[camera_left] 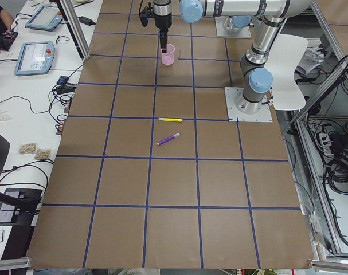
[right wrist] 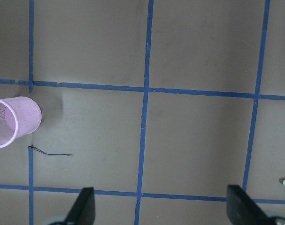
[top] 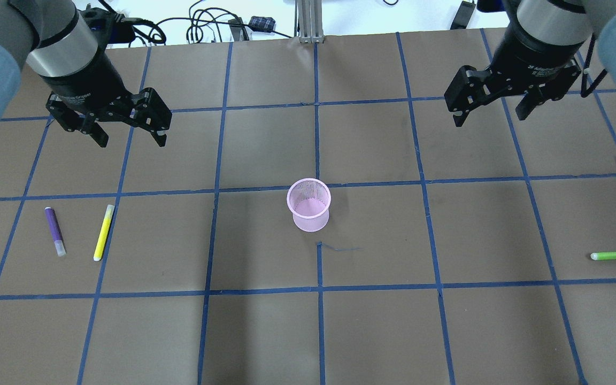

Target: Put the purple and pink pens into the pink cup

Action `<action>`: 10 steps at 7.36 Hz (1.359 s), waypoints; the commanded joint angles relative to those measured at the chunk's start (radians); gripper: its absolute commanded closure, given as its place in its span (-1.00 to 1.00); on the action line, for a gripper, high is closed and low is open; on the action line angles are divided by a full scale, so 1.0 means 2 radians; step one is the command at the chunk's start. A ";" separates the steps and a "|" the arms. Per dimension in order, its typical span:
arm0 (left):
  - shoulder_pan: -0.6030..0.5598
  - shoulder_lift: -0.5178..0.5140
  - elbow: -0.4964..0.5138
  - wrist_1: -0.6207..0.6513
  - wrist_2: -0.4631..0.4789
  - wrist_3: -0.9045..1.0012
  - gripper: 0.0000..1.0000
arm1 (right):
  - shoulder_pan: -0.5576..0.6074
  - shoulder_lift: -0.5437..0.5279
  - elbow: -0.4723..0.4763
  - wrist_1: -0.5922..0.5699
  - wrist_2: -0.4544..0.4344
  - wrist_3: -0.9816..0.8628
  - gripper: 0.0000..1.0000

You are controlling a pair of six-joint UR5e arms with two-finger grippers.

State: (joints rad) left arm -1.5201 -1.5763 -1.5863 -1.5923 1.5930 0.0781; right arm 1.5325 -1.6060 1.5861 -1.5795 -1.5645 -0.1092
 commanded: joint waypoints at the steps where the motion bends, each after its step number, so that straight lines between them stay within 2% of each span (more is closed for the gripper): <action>1: -0.001 0.000 0.000 0.000 0.000 0.000 -1.00 | 0.000 0.000 0.000 0.001 0.000 0.000 -1.00; 5: -0.001 0.000 -0.001 -0.002 0.000 0.003 -1.00 | -0.028 0.001 0.004 0.001 0.002 -0.011 -1.00; 7: -0.001 0.000 0.000 0.002 0.000 0.005 -1.00 | -0.112 0.001 0.014 0.005 0.001 -0.047 -1.00; 8: 0.000 -0.001 0.000 0.002 0.000 0.005 -1.00 | -0.157 0.001 0.024 0.003 0.001 -0.110 -1.00; 9: 0.001 0.000 0.000 0.002 0.000 0.005 -1.00 | -0.200 0.002 0.043 -0.019 0.003 -0.141 -1.00; 10: 0.001 0.000 0.000 0.002 0.000 0.005 -1.00 | -0.241 0.020 0.072 -0.091 0.002 -0.168 -1.00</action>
State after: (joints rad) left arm -1.5194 -1.5766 -1.5863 -1.5880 1.5923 0.0884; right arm 1.1610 -1.5947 1.6679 -1.6336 -1.5603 -0.3631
